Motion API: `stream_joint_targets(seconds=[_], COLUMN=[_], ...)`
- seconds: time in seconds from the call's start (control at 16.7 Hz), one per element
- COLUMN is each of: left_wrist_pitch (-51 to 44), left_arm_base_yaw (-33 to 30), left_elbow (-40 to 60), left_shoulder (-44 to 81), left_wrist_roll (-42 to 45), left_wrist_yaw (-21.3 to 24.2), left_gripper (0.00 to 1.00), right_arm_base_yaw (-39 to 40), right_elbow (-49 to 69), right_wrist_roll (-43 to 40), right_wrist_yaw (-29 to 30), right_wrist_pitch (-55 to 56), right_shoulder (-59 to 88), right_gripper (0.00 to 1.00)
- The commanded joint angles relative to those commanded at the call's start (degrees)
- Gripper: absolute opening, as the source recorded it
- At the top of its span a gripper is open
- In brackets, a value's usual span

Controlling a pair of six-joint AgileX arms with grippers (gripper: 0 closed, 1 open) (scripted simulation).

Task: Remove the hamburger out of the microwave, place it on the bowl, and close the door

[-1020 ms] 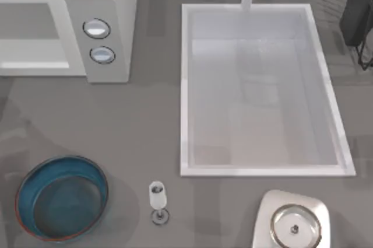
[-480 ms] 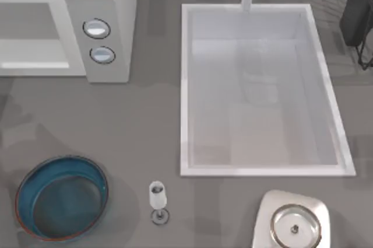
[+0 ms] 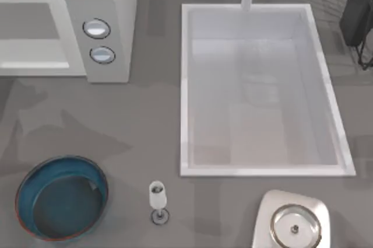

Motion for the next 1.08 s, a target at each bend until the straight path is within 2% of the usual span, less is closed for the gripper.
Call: stream_joint_targets(seconds=[0.18, 0.3, 0.84, 1.08], left_wrist_pitch=[-13.5, -24.0, -74.4, -94.0], left_arm_base_yaw=[-5.2, -9.3, -30.5, -39.6], left_elbow=[7.4, 12.7, 34.2, 41.0], left_shoulder=[0.7, 1.9, 16.6, 26.7], left_wrist_roll=[-15.8, -29.4, -105.5, -134.0], left_wrist_yaw=[-3.1, -5.5, -17.8, -23.2], left_gripper=[0.00, 0.00, 0.00, 0.00], right_arm_base_yaw=[0.0, 0.0, 0.0, 0.0], right_elbow=[0.0, 0.0, 0.0, 0.0], right_wrist_roll=[0.0, 0.0, 0.0, 0.0], right_wrist_yaw=[0.0, 0.0, 0.0, 0.0], right_wrist_pitch=[0.0, 0.0, 0.0, 0.0], right_shoulder=[0.0, 0.0, 0.0, 0.0], right_gripper=[1.00, 1.00, 1.00, 1.00])
